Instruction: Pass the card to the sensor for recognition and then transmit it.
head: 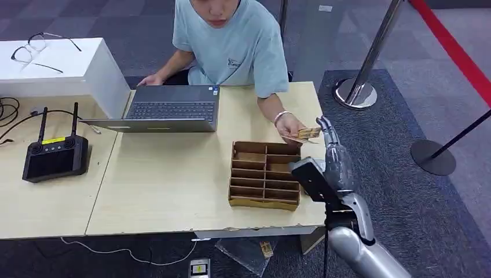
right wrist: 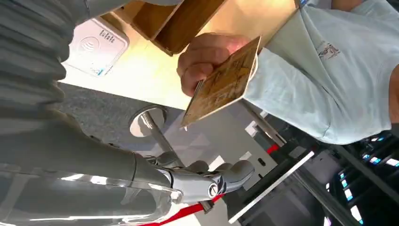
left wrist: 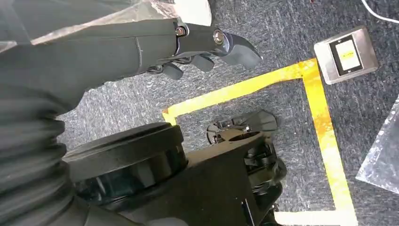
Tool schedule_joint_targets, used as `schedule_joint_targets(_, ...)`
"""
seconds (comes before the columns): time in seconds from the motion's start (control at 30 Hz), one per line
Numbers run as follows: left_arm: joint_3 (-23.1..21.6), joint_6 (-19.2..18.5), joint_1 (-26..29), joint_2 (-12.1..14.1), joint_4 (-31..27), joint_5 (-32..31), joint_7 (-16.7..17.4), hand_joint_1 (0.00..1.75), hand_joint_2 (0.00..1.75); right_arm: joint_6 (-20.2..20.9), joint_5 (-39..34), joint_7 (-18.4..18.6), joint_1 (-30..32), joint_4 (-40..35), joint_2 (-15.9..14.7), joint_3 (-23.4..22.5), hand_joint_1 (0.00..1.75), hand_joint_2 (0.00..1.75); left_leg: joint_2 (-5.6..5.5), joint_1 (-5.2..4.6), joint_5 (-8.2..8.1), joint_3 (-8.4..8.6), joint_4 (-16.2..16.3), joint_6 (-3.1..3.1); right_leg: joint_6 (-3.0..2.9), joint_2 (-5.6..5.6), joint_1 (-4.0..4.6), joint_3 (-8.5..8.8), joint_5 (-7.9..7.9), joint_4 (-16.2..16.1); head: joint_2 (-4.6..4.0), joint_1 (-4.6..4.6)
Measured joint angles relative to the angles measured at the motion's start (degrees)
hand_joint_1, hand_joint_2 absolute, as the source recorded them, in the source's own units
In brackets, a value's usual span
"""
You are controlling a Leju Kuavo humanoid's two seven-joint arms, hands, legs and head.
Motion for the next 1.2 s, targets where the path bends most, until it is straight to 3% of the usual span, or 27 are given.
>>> schedule_joint_targets(0.3, -0.02, 0.0, 0.0, 0.0, 0.0, 0.0, 0.0, 0.0, 1.75, -0.42, -0.11, -0.37, -0.25, 0.81, 0.31, 1.16, 0.0, 1.75, 0.01, 0.0, 0.0, 0.01, 0.0, 0.0, 0.0, 0.0, 0.0, 0.0, 0.0, 0.0, 0.0, 0.0)
schedule_joint_targets(0.33, -0.02, 0.0, 0.01, 0.0, 0.0, 0.0, 0.0, 0.0, 1.75, -0.48, -0.15, -0.39, -0.26, 0.81, 0.31, 1.29, 0.12, 1.75, 0.01, 0.0, 0.0, 0.0, 0.0, 0.0, 0.0, 0.0, 0.0, 0.0, 0.0, 0.0, 0.0, 0.0)
schedule_joint_targets(0.37, -0.02, 0.0, 0.01, 0.0, 0.0, 0.0, 0.04, 0.0, 1.75, -0.55, -0.17, -0.46, -0.26, 0.81, 0.31, 1.42, 1.15, 1.75, 0.01, 0.0, 0.0, 0.01, 0.0, 0.0, 0.0, 0.0, 0.0, 0.0, 0.0, 0.0, 0.0, 0.0)
schedule_joint_targets(0.4, -0.02, 0.0, 0.01, 0.0, 0.0, 0.0, 0.04, 0.0, 1.75, -0.61, -0.42, -0.52, -0.26, 0.83, 0.31, 1.53, 1.5, 1.75, 0.0, 0.0, 0.0, 0.0, 0.0, 0.0, 0.0, 0.0, 0.0, 0.0, 0.0, 0.0, 0.0, 0.0)
schedule_joint_targets(0.43, -0.04, 0.0, 0.01, 0.0, 0.0, -0.02, 0.04, 0.0, 1.75, -0.7, -0.52, -0.55, -0.26, 0.87, 0.33, 1.62, 1.69, 1.75, 0.0, 0.0, 0.0, 0.0, 0.0, 0.0, 0.0, 0.0, 0.0, 0.0, 0.0, 0.0, 0.0, 0.0)
schedule_joint_targets(0.47, -0.07, 0.0, 0.01, 0.0, 0.0, -0.02, 0.04, 0.0, 1.75, -0.74, -0.63, -0.57, -0.26, 0.87, 0.33, 1.66, 1.75, 1.75, 0.0, 0.0, 0.0, 0.0, 0.0, 0.0, 0.0, 0.0, 0.0, 0.0, 0.0, 0.0, 0.0, 0.0)
schedule_joint_targets(1.2, -0.42, -0.09, 0.03, 0.0, 0.0, 0.2, 0.76, 0.0, 1.75, -2.25, -2.05, -0.87, 0.05, 1.38, 0.22, 1.97, 1.75, 1.75, 0.01, 0.0, 0.0, 0.01, 0.0, 0.0, 0.0, 0.0, 0.0, -0.02, 0.0, 0.0, 0.0, 0.0)
